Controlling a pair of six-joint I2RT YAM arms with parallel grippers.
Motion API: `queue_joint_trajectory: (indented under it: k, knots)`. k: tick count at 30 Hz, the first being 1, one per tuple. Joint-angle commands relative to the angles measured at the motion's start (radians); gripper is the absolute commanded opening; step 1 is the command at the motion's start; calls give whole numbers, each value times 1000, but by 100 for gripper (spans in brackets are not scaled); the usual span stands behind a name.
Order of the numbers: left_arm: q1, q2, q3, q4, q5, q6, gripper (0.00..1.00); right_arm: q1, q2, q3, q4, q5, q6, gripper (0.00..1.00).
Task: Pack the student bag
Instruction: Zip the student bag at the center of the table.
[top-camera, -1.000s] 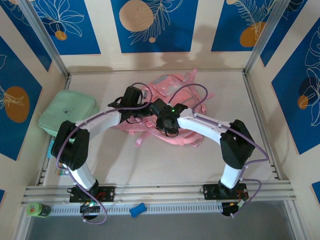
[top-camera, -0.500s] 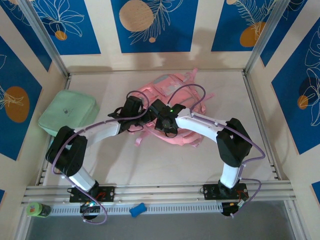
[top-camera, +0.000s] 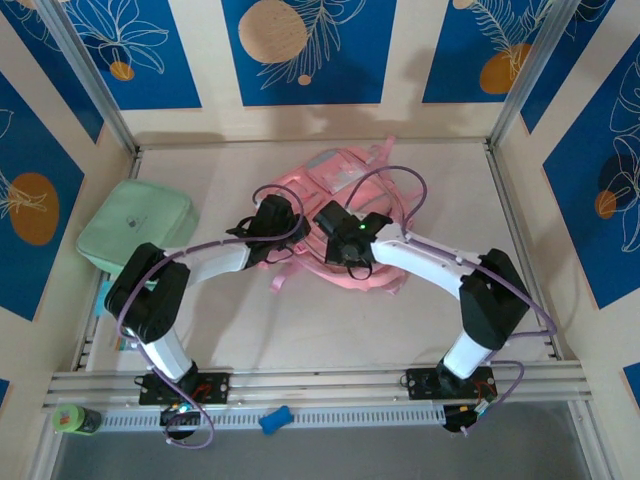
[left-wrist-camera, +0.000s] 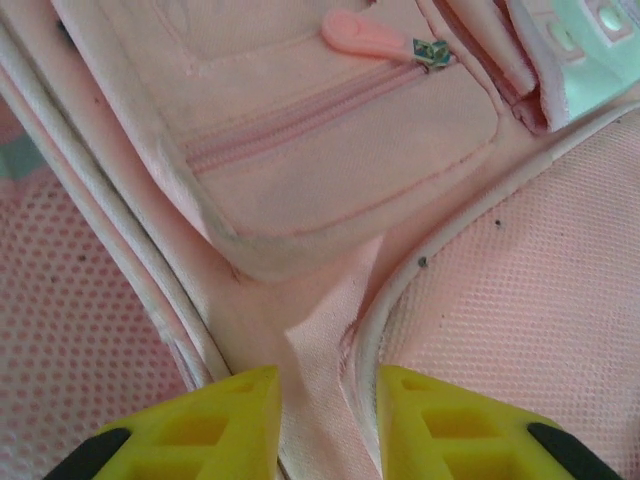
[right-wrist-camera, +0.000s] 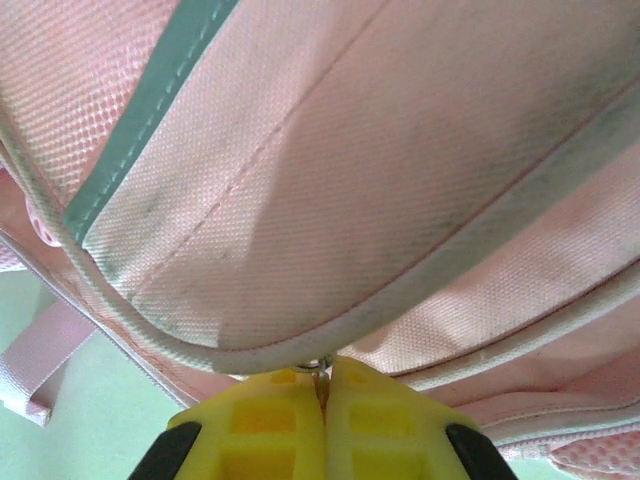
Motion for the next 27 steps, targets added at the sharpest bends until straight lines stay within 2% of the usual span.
queue_joint_trajectory:
  k: [1,5,7,9,12,16,21,24,27]
  knots:
    - [4,39,12,-6,-44,15,29,-68,-63,-25,-43,10,-122,0]
    - [13,41,21,-15,-38,39,29,-156,-74,-22,-20,-66,-254,0]
    - [20,33,31,-34,-33,47,29,-166,-61,4,-38,-83,-314,0]
    - [20,18,28,-38,-32,55,29,-158,-50,11,-35,-107,-339,0]
    - [25,-20,14,-47,2,54,34,-140,-47,-6,13,-209,-333,0]
    - [44,-110,-19,-117,66,44,43,-63,-25,29,30,-196,-318,0]
    - [44,-236,-130,-61,137,-107,48,-9,31,109,-7,-174,-281,0]
    - [18,-231,-140,9,200,-197,51,-23,20,79,19,-200,-267,0]
    - [-24,-209,-141,82,202,-276,51,-34,-9,52,38,-214,-263,0]
